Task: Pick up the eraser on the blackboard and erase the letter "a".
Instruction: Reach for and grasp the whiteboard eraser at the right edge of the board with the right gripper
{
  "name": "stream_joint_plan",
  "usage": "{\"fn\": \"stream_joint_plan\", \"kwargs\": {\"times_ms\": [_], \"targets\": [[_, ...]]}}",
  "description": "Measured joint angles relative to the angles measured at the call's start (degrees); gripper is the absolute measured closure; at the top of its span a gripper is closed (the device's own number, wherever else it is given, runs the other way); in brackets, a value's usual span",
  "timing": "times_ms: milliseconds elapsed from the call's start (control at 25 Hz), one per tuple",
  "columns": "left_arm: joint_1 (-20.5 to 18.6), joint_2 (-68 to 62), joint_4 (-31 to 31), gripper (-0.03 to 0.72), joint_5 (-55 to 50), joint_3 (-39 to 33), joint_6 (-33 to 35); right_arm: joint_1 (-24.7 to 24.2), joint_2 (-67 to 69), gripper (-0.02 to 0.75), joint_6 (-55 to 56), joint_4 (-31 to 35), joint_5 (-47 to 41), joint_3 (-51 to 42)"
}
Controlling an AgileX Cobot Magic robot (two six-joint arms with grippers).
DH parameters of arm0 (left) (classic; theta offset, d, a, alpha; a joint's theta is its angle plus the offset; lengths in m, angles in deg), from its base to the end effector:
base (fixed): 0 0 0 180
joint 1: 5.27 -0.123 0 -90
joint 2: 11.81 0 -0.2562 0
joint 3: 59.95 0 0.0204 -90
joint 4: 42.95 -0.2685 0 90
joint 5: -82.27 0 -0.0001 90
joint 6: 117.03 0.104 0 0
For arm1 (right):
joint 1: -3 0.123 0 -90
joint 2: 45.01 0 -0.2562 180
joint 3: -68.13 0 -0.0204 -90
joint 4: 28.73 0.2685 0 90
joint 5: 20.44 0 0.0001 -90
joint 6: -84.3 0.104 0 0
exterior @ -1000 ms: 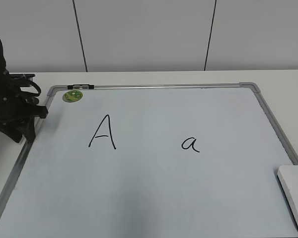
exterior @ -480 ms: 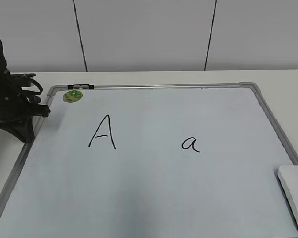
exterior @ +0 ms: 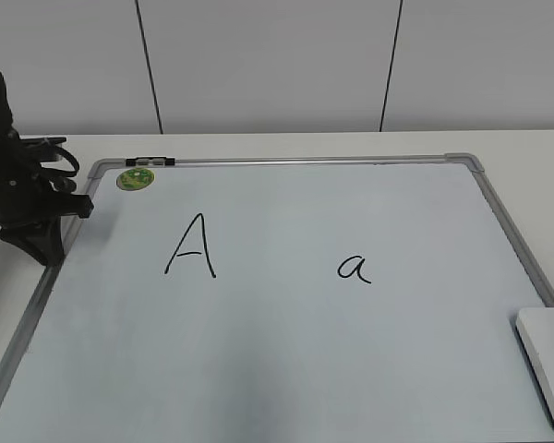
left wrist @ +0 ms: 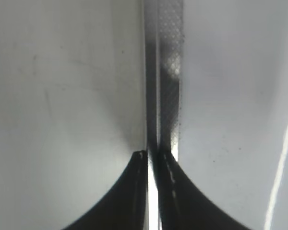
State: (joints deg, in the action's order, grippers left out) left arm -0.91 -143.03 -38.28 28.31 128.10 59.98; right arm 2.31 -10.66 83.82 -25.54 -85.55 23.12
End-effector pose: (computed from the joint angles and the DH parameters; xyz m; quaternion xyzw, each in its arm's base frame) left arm 0.4083 -0.0380 0.0822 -0.0112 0.9991 -0.0351 0.0228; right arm 0.1090 0.0039 0.2526 0.0052 0.9519 0.0245 0.3053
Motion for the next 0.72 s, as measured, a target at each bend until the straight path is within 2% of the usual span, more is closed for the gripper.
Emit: {"fn": "stream_joint_plan", "kwargs": {"times_ms": [240,440,600,720], "targets": [[0.0,0.0,0.0,0.659,-0.09,0.09,0.0,0.0,16.75,0.184,0.11,0.0,0.94,3.34],[0.0,0.0,0.0,0.658,-0.13,0.09,0.0,0.0,24.39,0.184,0.11,0.0,2.96,4.58],[0.0,0.0,0.0,0.655,-0.13,0.09,0.0,0.0,29.71,0.152,0.0,0.0,3.86,4.67],[0.0,0.0,0.0,0.652,-0.13,0.09,0.0,0.0,34.88,0.096,-0.22,0.58,5.98,4.67]]}}
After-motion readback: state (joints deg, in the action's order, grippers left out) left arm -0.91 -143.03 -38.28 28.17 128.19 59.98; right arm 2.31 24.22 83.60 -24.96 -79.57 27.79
